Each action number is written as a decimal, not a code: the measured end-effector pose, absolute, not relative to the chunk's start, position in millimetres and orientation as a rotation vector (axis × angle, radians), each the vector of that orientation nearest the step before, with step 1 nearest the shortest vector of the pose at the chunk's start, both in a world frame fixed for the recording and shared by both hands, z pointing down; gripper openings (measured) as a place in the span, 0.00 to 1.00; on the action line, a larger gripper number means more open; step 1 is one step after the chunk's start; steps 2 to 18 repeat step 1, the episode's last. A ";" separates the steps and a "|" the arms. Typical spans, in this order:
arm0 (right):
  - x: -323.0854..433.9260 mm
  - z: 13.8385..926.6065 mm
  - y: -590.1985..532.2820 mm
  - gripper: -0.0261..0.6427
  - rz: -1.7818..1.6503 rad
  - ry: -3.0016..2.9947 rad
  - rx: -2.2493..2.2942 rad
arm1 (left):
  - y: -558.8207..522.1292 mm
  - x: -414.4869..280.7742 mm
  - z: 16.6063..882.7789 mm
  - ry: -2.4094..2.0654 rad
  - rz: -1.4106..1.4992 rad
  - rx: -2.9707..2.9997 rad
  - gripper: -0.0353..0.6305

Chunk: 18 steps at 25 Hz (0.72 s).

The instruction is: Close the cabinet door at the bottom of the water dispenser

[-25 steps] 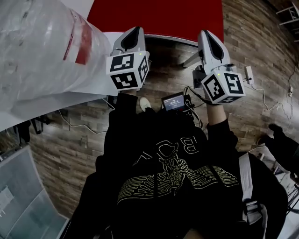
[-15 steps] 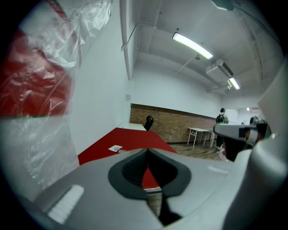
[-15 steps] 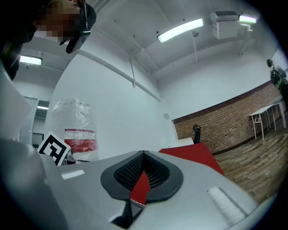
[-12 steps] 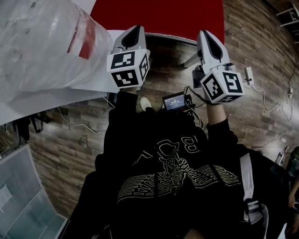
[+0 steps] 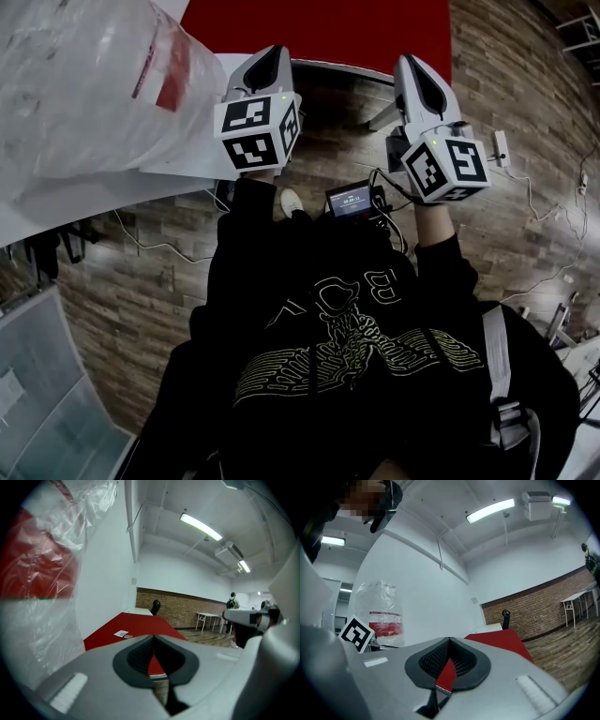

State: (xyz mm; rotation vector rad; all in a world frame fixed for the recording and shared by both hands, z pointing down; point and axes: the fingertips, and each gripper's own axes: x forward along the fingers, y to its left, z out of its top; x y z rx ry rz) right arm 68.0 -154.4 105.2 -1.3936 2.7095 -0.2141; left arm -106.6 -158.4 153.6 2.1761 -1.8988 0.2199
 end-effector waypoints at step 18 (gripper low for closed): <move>68.0 105.3 -153.5 0.04 -0.210 2.711 -1.394 | -157.9 -106.5 153.6 -1.900 0.219 2.176 0.06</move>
